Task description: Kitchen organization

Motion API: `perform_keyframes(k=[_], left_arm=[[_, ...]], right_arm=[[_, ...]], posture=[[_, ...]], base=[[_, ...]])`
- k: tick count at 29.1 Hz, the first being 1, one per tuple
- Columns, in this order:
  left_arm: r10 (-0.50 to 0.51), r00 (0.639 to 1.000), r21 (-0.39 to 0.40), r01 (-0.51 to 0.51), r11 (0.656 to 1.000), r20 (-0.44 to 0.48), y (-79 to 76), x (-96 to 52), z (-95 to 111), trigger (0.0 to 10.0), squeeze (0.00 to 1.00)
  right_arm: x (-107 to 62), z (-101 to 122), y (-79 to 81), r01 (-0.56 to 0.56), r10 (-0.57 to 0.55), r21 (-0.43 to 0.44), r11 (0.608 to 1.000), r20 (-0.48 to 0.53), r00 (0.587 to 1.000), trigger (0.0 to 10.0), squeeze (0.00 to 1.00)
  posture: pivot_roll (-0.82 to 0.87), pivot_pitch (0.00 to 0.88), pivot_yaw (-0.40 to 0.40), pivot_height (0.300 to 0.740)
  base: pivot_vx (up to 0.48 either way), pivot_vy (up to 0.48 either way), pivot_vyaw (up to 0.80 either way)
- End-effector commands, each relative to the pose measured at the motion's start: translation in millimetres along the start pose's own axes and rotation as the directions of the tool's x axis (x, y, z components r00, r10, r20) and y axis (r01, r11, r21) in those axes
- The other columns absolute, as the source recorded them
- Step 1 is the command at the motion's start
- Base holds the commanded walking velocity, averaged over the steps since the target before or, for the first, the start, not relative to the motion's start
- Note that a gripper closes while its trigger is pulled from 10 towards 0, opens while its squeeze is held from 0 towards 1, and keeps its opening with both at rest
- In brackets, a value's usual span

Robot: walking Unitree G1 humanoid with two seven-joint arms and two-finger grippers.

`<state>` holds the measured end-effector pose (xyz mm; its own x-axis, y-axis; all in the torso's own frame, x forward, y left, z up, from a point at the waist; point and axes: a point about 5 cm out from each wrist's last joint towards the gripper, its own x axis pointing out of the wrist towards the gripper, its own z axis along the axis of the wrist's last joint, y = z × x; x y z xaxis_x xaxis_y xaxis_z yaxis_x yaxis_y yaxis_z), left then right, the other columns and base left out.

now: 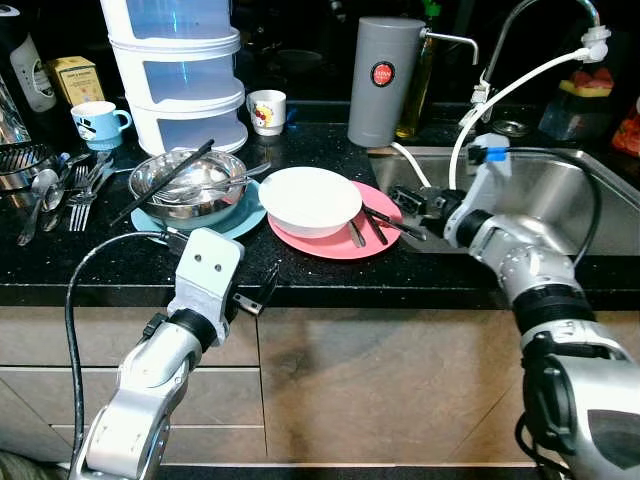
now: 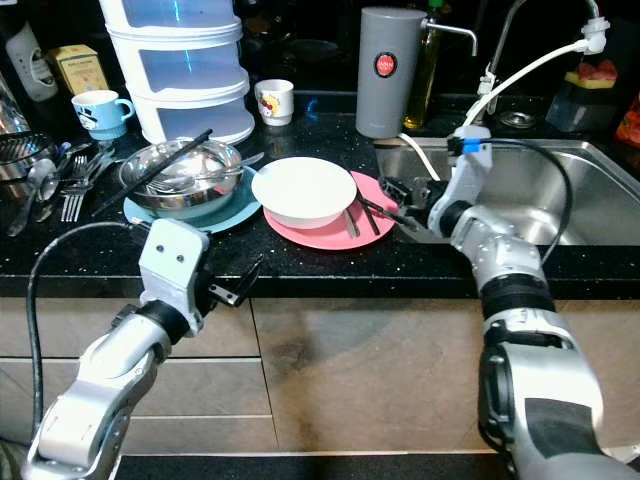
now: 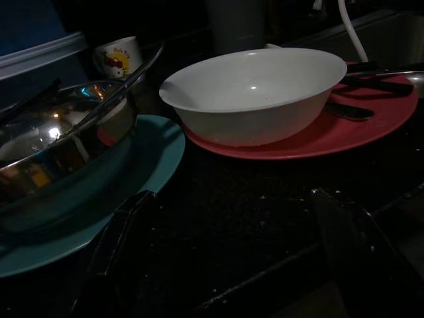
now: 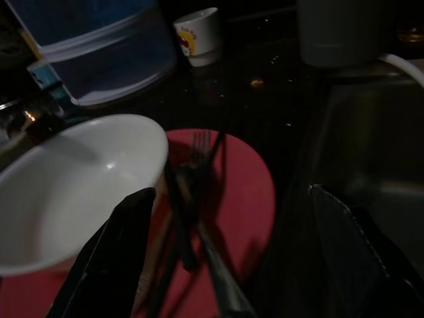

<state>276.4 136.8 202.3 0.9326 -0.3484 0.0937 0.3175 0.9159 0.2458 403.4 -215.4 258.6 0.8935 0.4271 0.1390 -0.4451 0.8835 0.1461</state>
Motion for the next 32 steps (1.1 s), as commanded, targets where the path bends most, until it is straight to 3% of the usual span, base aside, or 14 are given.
perform_keyframes(k=[1,5,6,7,11,12,13,14,15,23,28,32], left_arm=[[-0.006,1.000,0.003,0.006,1.000,0.011,0.2,-2.6,2,10.0,0.00],[0.000,1.000,0.002,0.000,1.000,0.012,1.9,-3.6,2,10.0,0.00],[0.003,1.000,-0.004,-0.003,1.000,0.010,2.4,-3.8,2,10.0,0.00],[0.004,1.000,-0.004,-0.003,1.000,0.010,2.5,-3.7,2,10.0,0.00],[-0.002,1.000,-0.008,0.002,1.000,0.012,1.7,-3.1,2,10.0,0.00],[-0.005,1.000,-0.016,0.005,1.000,0.013,1.3,-2.7,2,10.0,0.00],[-0.009,1.000,-0.029,0.010,1.000,0.015,0.7,-2.4,2,10.0,0.00],[-0.009,1.000,-0.029,0.010,1.000,0.015,0.7,-2.4,2,10.0,0.00],[-0.014,1.000,-0.037,0.015,0.999,0.018,0.2,-2.2,2,10.0,0.00],[-0.047,0.998,-0.069,0.050,0.996,0.034,-3.0,-1.0,4,10.0,0.00],[-0.061,0.998,-0.073,0.063,0.995,0.029,-3.1,-0.3,5,10.0,0.00],[-0.085,0.994,-0.042,0.088,0.995,0.069,-5.4,1.5,10,10.0,0.00]], right_arm=[[-3.3,-1,-4.1,-0.001,0.001,-0.019,1.000,-0.003,1.000,10.0,0.00],[-9.8,-2,-12.8,0.032,-0.032,0.015,0.999,0.009,0.999,10.0,0.00],[-12.8,-4,-16.7,0.050,-0.050,0.045,0.998,0.009,0.999,10.0,0.20],[-15.4,-8,-19.4,0.063,-0.063,0.059,0.996,0.002,0.998,10.0,1.00],[-18.8,-16,-22.1,0.080,-0.079,0.060,0.995,-0.011,0.997,10.0,1.00],[-20.1,-19,-22.9,0.085,-0.085,0.061,0.995,-0.012,0.996,10.0,0.91],[-21.2,-22,-23.5,0.091,-0.090,0.062,0.994,-0.017,0.996,10.0,0.22],[-21.2,-22,-23.5,0.091,-0.090,0.062,0.994,-0.017,0.996,10.0,0.22],[-22.0,-24,-23.9,0.094,-0.093,0.060,0.994,-0.021,0.995,10.0,0.00],[-24.8,-32,-13.9,-0.039,0.039,-0.072,0.997,0.006,0.999,10.0,0.00],[-25.8,-37,-12.4,-0.083,0.082,-0.012,0.997,-0.018,0.996,10.0,0.00],[-27.7,-40,-11.4,-0.121,0.120,-0.013,0.993,-0.040,0.992,10.0,0.00]], posture=[[0.11,0.069,-0.008,0.740],[0.11,0.068,-0.005,0.740],[0.11,0.068,-0.004,0.740],[0.11,0.067,-0.002,0.740],[0.11,0.062,0.000,0.740],[0.11,0.059,0.002,0.740],[0.11,0.057,0.003,0.740],[0.11,0.057,0.003,0.740],[0.11,0.057,0.003,0.740],[0.11,0.048,0.011,0.740],[0.11,0.054,0.013,0.740],[0.11,0.057,0.014,0.740]], base=[[0.000,0.000,0.00],[0.000,0.000,0.00],[0.000,0.000,0.00],[0.000,0.000,0.00],[0.000,0.000,0.00],[0.000,0.000,0.00],[0.000,0.000,0.00],[0.000,0.000,0.00],[0.000,0.000,0.00],[0.000,0.000,0.00],[0.000,0.000,0.00],[0.000,0.000,0.00]])
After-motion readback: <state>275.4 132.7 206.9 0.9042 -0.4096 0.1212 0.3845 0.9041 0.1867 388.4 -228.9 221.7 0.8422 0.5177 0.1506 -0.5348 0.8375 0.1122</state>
